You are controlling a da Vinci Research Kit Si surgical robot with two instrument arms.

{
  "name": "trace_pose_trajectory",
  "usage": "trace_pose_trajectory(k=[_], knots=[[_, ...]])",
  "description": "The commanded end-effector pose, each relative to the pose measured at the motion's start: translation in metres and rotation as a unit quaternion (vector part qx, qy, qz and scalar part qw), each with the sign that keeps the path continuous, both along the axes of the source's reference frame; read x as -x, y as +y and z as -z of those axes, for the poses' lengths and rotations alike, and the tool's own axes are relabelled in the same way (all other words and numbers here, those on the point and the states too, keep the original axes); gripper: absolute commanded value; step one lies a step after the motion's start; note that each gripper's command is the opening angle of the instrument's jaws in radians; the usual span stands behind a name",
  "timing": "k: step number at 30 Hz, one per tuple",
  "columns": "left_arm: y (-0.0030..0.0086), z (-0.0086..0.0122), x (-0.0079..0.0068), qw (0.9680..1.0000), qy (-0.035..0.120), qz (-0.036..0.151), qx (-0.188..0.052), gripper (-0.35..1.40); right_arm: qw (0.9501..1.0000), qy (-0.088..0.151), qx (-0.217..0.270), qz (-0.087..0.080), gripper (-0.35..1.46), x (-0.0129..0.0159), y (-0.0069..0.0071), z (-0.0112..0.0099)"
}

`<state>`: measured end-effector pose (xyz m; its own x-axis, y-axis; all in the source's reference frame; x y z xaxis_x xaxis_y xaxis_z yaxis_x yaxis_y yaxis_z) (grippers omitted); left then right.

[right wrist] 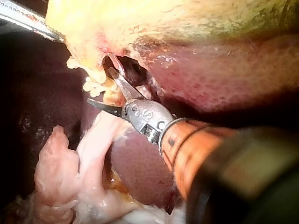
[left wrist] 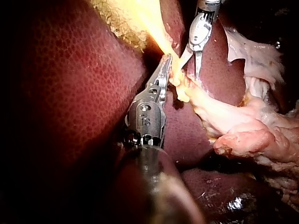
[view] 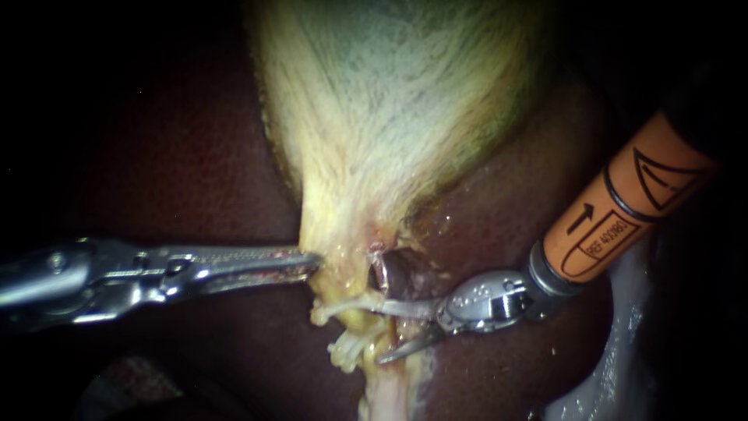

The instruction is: Go to the cutting position left tube

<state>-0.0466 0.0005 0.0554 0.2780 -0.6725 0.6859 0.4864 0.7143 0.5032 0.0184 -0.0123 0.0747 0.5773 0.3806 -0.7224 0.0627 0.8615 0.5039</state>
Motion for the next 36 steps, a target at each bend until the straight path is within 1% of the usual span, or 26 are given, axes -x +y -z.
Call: trace_pose_trajectory(k=[1,5,9,11,14,18,21,23,36], knots=[[0.0000,-0.0001,0.0001,1.0000,0.002,0.000,0.003,-0.35,1.0000,0.000,0.000,0.001,1.30,-0.0003,-0.0002,-0.0001],[0.0000,-0.0001,0.0002,1.0000,0.002,0.000,0.003,-0.35,1.0000,0.005,0.001,-0.004,1.30,-0.0013,-0.0007,-0.0003],[0.0000,-0.0002,0.0003,1.0000,0.002,0.000,0.003,-0.35,0.9997,0.020,-0.009,0.007,1.30,-0.0024,-0.0015,-0.0004],[0.0000,-0.0002,0.0003,1.0000,0.002,0.000,0.003,-0.35,0.9990,0.033,-0.022,0.022,1.30,-0.0030,-0.0019,-0.0005],[0.0000,-0.0003,0.0005,1.0000,0.002,0.001,0.004,-0.35,0.9987,0.037,-0.025,0.024,1.28,-0.0041,-0.0020,-0.0007],[0.0000,-0.0003,0.0006,1.0000,0.002,0.000,0.003,-0.35,0.9984,0.045,-0.030,0.018,1.28,-0.0057,-0.0020,-0.0008],[0.0000,-0.0003,0.0006,1.0000,0.002,0.000,0.003,-0.35,0.9984,0.045,-0.030,0.016,1.28,-0.0064,-0.0019,-0.0009],[0.0000,-0.0003,0.0006,1.0000,0.002,0.000,0.003,-0.35,0.9984,0.045,-0.032,0.013,1.28,-0.0067,-0.0018,-0.0010],[0.0000,-0.0004,0.0007,1.0000,0.002,0.000,0.003,-0.35,0.9983,0.043,-0.037,0.010,1.28,-0.0068,-0.0016,-0.0013]])
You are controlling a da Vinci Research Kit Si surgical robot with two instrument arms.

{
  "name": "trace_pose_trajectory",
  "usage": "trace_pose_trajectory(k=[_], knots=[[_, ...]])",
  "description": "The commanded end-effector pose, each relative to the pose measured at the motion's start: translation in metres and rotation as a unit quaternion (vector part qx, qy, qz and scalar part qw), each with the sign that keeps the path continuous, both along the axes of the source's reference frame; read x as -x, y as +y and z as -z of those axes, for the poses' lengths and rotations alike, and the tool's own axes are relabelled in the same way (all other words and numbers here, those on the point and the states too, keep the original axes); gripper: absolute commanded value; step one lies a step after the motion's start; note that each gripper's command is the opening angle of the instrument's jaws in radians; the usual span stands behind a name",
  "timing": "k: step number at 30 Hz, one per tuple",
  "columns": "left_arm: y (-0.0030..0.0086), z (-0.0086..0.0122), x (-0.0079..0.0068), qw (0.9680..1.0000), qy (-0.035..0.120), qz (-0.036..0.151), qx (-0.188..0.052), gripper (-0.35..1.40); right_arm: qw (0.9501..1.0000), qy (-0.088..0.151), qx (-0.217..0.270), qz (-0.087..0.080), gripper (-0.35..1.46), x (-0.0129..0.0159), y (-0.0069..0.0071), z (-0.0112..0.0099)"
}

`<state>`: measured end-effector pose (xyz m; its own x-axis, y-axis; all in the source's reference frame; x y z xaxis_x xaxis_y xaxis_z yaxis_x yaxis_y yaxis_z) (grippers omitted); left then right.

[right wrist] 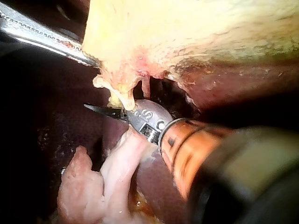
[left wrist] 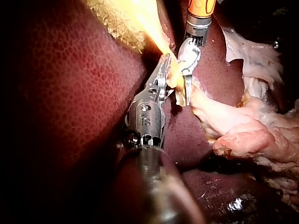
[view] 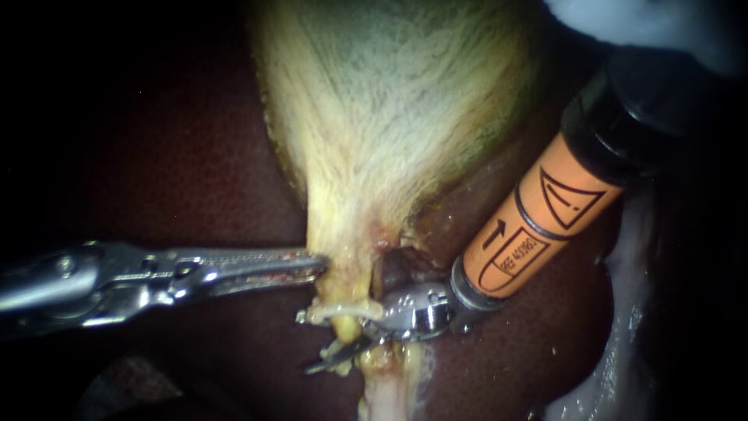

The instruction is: Go to the cutting position left tube

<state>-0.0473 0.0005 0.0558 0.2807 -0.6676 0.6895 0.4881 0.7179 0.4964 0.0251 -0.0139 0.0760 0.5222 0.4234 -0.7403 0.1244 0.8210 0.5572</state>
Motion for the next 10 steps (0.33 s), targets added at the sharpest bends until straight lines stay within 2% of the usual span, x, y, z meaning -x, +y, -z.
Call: trace_pose_trajectory(k=[1,10], knots=[[0.0000,0.0000,0.0000,1.0000,0.000,0.000,0.000,-0.35,1.0000,0.000,-0.001,0.000,1.28,0.0000,0.0000,0.0000],[0.0000,-0.0001,0.0001,1.0000,0.000,0.000,0.000,-0.35,1.0000,-0.001,-0.002,0.000,1.28,0.0000,-0.0002,-0.0003]])
